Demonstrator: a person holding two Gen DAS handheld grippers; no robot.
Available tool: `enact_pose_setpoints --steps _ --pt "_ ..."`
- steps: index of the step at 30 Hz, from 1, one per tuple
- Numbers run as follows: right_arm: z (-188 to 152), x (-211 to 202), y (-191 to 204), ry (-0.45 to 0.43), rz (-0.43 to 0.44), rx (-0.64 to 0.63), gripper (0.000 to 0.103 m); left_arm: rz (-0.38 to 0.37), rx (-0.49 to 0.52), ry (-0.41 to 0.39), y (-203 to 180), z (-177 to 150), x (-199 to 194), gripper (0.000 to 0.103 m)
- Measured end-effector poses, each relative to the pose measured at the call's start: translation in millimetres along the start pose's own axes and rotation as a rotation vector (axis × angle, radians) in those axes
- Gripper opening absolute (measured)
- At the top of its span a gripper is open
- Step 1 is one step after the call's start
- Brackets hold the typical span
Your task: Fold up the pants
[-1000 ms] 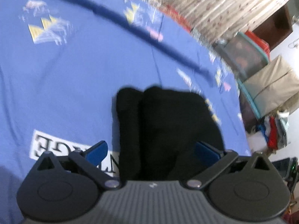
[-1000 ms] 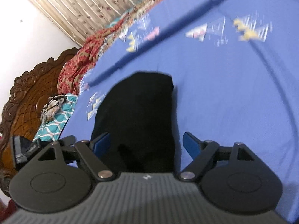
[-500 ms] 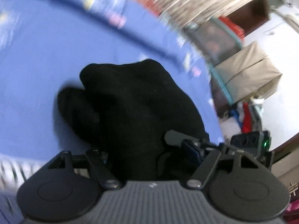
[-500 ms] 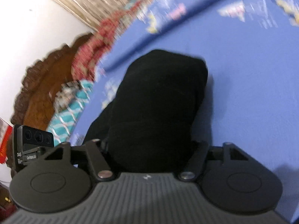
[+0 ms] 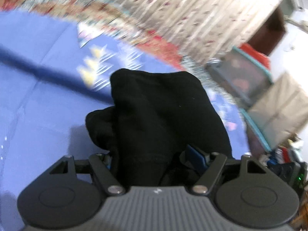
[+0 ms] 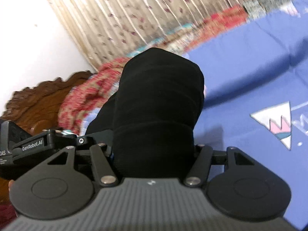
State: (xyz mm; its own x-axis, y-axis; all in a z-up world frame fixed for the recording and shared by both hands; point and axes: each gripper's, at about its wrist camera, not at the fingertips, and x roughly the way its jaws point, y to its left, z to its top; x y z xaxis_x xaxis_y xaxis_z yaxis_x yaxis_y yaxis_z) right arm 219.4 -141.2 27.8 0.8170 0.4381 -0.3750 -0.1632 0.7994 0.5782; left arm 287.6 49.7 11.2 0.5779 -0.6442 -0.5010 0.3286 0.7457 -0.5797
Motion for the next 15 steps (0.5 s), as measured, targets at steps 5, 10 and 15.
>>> enact_pose_setpoints --steps 5,10,15 --pt "-34.6 35.2 -27.8 0.106 -0.108 0.037 0.067 0.161 -0.05 0.075 34.0 -27.0 40.9 0.077" --pt "-31.4 21.2 -25.1 0.136 -0.114 0.057 0.076 0.199 -0.085 0.03 24.5 -34.0 19.5 0.079" --pt "-34.7 -25.5 -8.7 0.103 -0.217 -0.01 0.081 0.246 0.007 -0.044 -8.2 -43.0 -34.0 0.081"
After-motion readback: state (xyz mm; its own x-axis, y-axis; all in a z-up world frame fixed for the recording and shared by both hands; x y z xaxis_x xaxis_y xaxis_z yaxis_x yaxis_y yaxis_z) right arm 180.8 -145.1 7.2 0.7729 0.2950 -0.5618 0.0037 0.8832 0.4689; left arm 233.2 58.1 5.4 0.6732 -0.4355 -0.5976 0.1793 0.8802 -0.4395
